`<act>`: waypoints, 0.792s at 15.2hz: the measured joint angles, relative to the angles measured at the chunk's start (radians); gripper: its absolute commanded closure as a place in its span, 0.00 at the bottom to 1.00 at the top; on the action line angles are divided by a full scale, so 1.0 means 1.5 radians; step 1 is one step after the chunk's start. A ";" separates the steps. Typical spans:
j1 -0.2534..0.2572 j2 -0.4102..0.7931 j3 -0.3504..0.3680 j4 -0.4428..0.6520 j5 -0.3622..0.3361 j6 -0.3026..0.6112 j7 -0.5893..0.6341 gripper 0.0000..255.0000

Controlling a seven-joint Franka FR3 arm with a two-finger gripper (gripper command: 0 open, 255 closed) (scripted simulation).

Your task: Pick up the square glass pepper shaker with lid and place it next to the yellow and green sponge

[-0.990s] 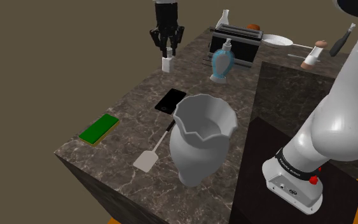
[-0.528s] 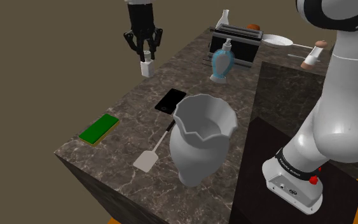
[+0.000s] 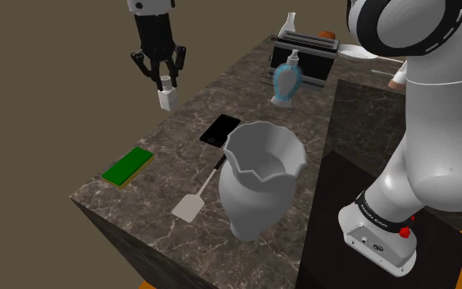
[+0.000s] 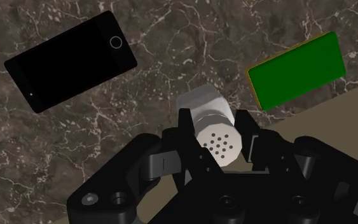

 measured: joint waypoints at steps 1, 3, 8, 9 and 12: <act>0.000 -0.002 0.000 -0.011 0.000 0.009 0.001 1.00; -0.002 -0.001 -0.001 -0.026 0.000 0.025 -0.002 1.00; -0.005 -0.005 -0.001 -0.080 0.001 0.074 -0.004 1.00; -0.006 -0.005 -0.001 -0.089 0.001 0.084 -0.005 1.00; -0.006 -0.007 -0.001 -0.120 0.001 0.113 -0.004 1.00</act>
